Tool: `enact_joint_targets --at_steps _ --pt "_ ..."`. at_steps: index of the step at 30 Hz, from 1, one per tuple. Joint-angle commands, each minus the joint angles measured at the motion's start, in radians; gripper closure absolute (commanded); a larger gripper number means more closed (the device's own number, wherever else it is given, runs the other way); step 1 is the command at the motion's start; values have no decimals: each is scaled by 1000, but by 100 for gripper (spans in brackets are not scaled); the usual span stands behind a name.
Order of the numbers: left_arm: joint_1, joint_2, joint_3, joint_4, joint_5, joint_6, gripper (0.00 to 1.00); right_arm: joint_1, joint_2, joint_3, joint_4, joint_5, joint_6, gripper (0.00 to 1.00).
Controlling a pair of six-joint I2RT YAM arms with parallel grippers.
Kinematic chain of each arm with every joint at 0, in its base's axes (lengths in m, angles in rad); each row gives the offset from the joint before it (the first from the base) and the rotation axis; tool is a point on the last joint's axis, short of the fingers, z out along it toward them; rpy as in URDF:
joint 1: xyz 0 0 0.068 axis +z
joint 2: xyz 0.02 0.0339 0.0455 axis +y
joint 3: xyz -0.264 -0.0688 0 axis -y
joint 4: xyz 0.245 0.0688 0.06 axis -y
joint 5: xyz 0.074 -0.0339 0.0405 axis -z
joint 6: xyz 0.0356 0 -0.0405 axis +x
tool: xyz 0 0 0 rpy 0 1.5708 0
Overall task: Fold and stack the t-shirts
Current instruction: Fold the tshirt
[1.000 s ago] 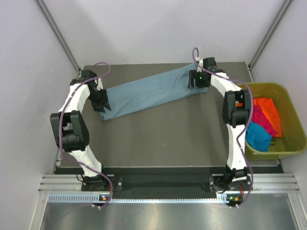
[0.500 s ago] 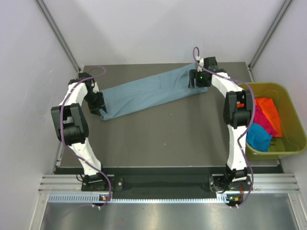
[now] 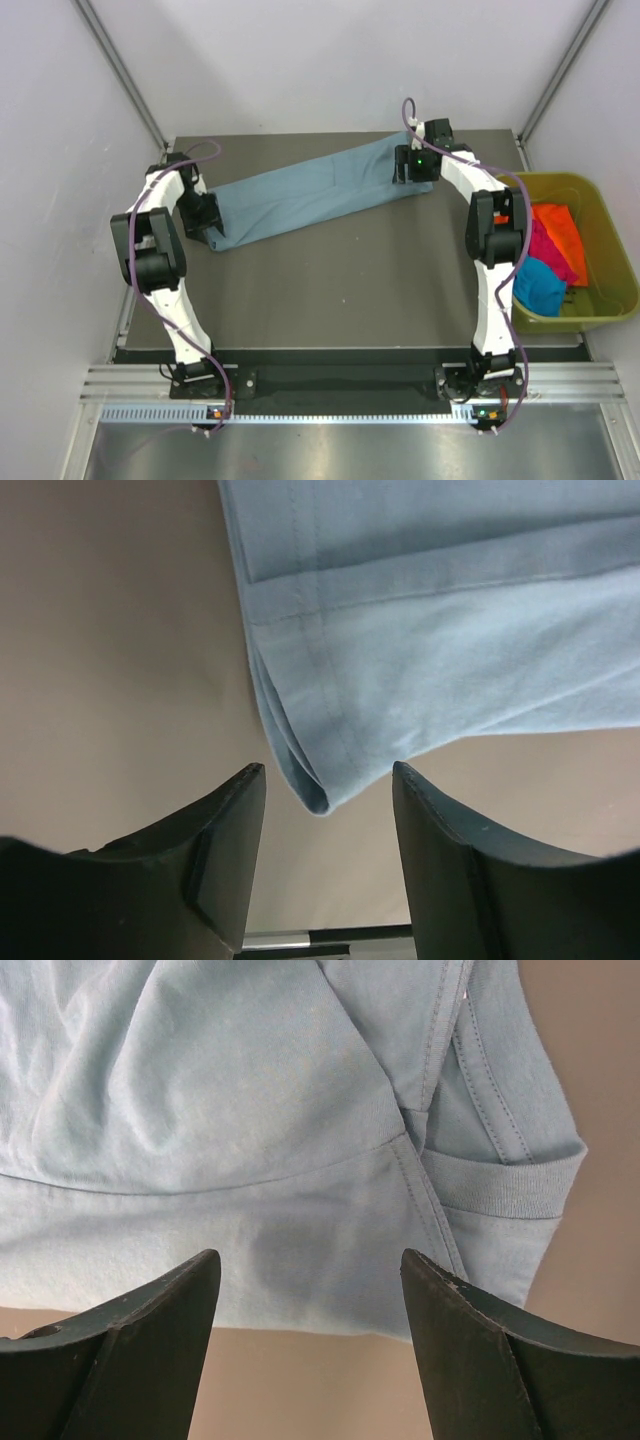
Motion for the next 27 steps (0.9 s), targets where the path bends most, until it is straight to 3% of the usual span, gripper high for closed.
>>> enact_joint_targets --at_steps 1,9,11,15,16,27 --pt "10 25 39 -7 -17 -5 41 4 -10 36 24 -7 3 27" --pt "16 102 32 0 -10 -13 41 14 1 54 20 4 -2 27" --pt "16 120 30 7 -5 -17 46 14 6 55 18 11 -3 27" --pt "14 121 16 3 15 -20 82 12 20 59 18 16 10 27" --pt "14 107 12 0 21 -20 100 12 24 57 17 16 15 27" --pt "13 -82 -181 -27 93 -54 100 7 113 135 14 -10 81 29"
